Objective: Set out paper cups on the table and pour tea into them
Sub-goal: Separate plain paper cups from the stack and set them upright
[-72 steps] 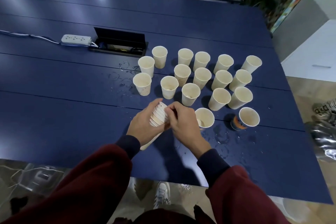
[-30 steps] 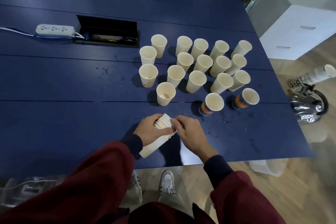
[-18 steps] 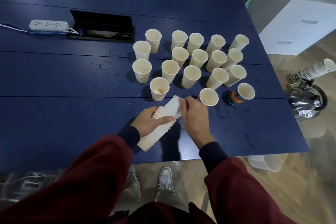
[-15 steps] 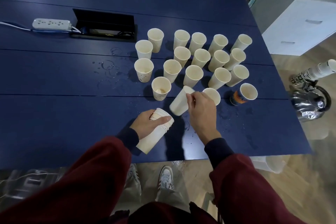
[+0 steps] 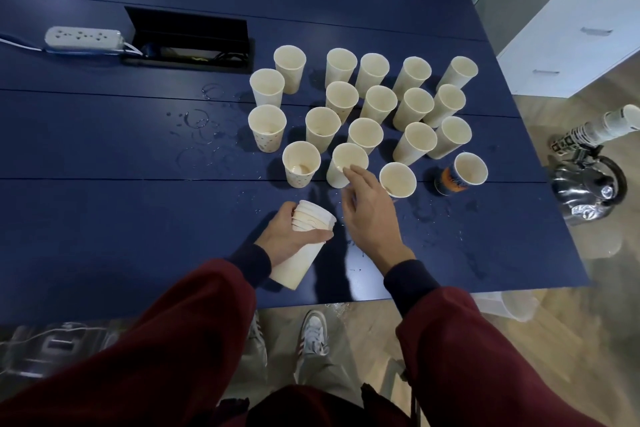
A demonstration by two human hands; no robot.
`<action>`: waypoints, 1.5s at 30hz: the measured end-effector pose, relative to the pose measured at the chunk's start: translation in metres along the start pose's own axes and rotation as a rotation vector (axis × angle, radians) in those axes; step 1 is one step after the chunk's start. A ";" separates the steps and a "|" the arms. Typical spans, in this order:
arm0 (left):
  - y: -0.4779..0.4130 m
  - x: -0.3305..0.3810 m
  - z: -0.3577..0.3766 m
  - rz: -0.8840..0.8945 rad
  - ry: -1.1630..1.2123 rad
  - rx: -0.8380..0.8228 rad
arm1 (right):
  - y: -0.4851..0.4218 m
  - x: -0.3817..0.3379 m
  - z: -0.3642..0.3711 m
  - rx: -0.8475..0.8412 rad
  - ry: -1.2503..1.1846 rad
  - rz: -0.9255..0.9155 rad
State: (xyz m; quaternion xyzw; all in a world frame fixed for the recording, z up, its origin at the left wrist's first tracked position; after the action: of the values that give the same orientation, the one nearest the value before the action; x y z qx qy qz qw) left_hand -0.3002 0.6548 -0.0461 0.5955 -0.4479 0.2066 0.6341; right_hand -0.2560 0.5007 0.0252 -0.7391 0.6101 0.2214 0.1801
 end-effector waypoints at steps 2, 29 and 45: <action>-0.001 0.003 0.004 0.061 -0.002 -0.020 | 0.010 -0.004 -0.001 0.079 -0.022 -0.013; 0.021 -0.041 -0.053 -0.073 0.100 0.039 | -0.017 -0.086 -0.007 0.057 -0.017 -0.401; 0.007 -0.033 -0.076 0.044 0.054 -0.018 | -0.046 -0.104 0.070 -0.234 -0.025 -0.265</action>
State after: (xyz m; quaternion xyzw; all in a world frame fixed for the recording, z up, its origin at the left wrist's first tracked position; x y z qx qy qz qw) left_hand -0.2981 0.7364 -0.0612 0.5737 -0.4455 0.2326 0.6468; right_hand -0.2349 0.6320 0.0235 -0.8261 0.4752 0.2747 0.1280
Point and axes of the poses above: each hand's wrist, its own y-axis away from the middle knuckle, its own z-axis out of the palm, x = y × z, the point moved 7 cm from there along -y, towards the middle knuckle, and after that the axes turned 7 degrees about -x, right-handed, at the moved point
